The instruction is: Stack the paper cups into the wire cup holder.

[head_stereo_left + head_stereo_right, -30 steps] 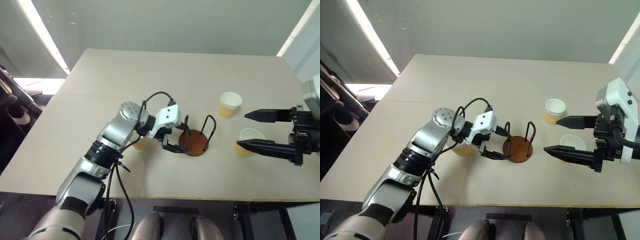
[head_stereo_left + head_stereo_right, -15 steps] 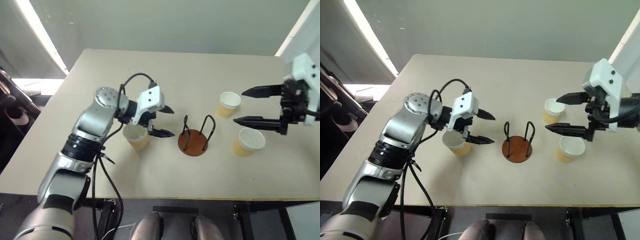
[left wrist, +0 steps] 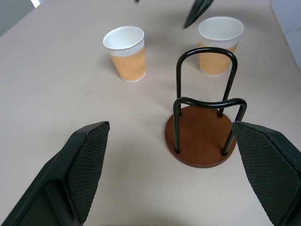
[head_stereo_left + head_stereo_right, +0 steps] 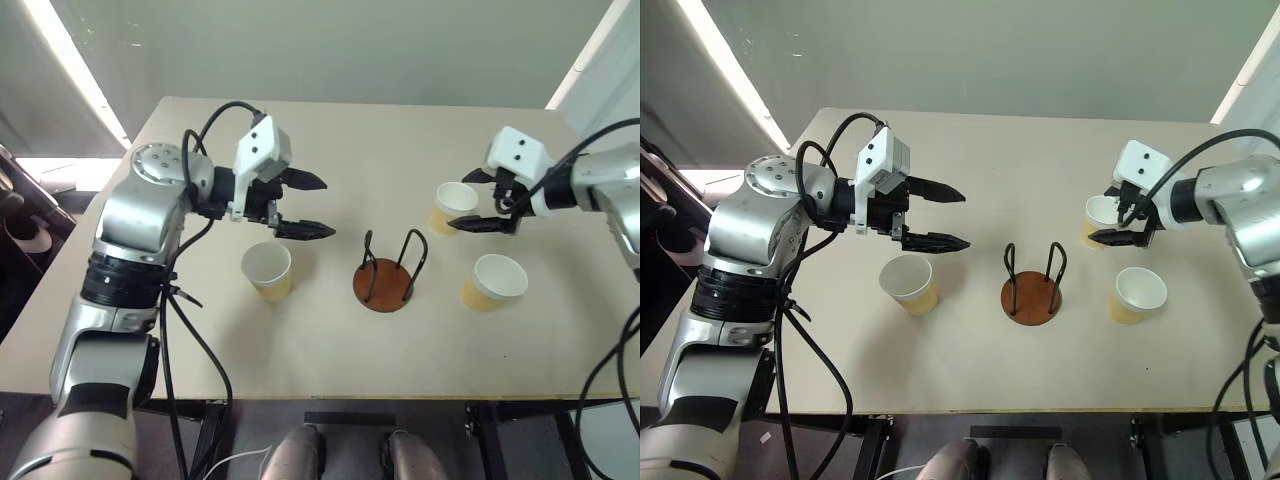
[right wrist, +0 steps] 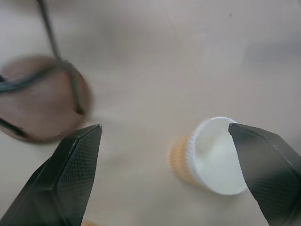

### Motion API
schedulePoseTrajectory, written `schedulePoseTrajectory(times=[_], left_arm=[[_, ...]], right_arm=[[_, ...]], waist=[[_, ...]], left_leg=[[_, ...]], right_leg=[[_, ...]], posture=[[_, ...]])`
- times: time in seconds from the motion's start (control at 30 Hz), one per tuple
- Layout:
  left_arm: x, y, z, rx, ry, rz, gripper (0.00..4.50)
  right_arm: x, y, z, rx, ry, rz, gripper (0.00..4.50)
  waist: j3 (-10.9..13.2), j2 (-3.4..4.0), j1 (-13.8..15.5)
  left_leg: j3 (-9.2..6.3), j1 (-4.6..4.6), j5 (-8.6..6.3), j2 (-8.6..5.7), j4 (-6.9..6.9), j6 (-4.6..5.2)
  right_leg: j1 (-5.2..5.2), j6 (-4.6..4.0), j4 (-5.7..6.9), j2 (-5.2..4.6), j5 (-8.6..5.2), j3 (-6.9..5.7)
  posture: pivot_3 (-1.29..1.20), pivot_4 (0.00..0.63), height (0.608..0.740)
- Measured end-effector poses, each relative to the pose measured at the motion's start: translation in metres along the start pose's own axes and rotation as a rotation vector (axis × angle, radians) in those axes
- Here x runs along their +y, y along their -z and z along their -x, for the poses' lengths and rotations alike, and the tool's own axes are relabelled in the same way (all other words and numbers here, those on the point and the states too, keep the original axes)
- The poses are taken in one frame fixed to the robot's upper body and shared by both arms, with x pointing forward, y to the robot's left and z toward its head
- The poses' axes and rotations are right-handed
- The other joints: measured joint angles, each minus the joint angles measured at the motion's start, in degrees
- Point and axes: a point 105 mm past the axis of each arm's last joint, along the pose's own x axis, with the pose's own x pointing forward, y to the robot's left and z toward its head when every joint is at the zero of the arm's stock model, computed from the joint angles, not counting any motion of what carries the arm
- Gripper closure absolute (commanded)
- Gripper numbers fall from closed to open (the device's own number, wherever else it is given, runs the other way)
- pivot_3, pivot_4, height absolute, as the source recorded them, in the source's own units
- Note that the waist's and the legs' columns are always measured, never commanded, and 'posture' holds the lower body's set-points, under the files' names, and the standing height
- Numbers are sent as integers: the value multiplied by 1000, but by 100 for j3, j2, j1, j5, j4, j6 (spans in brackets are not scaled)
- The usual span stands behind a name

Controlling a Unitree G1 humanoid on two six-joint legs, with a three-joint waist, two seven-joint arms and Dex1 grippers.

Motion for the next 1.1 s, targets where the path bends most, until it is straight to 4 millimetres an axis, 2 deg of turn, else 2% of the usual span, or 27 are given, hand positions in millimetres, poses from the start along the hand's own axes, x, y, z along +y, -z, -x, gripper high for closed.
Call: schedulePoseTrajectory(times=[0.2, 0.4, 0.53, 0.67, 0.83, 0.87, 0.97, 1.1], left_arm=[[1, -1, 2, 0, -18, 13, 26], [0, -2, 2, -8, -15, 15, 26], [1, -2, 2, -8, -16, 15, 0], [0, 1, 2, -5, -19, 18, 0], [1, 2, 1, -2, -27, 20, 0], [1, 2, 1, -2, -28, 20, 0], [1, 3, 3, 3, -31, 19, 0], [0, 9, 5, 19, -38, 27, 0]], right_arm=[[-14, 22, -16, 117, -9, 41, 0], [-19, 32, -27, 188, -29, 78, 0], [-15, 37, -39, 206, -60, 78, 937], [-8, 38, -48, 208, -98, 78, 2431], [-5, 34, -48, 197, -123, 69, 4244], [-4, 30, -46, 177, -130, 63, 4483], [-2, 8, -35, 116, -141, 99, 4483], [4, -36, 0, 20, -120, 195, 4483]], waist=[[0, 0, 13], [0, 1, 7], [0, 1, 9], [1, 1, 13], [1, 1, 15], [1, 1, 13], [2, 3, 8], [3, 5, 16]], left_leg=[[-1, -12, 0, -1, -6, -1], [-1, -13, -1, 0, -8, -4], [-1, -14, -2, 0, -8, -5], [-1, -16, -2, 0, -8, -5], [-1, -19, -2, 0, -7, -6], [-1, -20, -2, 0, -7, -6], [-2, -23, -3, 2, -9, -8], [-3, -32, -3, 1, -8, -9]], right_leg=[[-7, -2, -5, 0, 0, -2], [-9, -4, -4, 0, 0, -3], [-8, -5, -3, 0, 1, -2], [-8, -5, -2, 0, 1, -3], [-8, -6, -2, 0, 1, -4], [-8, -6, -1, 0, 1, -4], [-8, -8, -1, 2, 0, -7], [-6, -9, -8, 2, 0, -11]], posture=[[0, 150, 740], [0, 150, 740], [0, 150, 740], [0, 150, 740], [0, 150, 740], [0, 150, 740], [0, 150, 740], [0, 150, 740]])
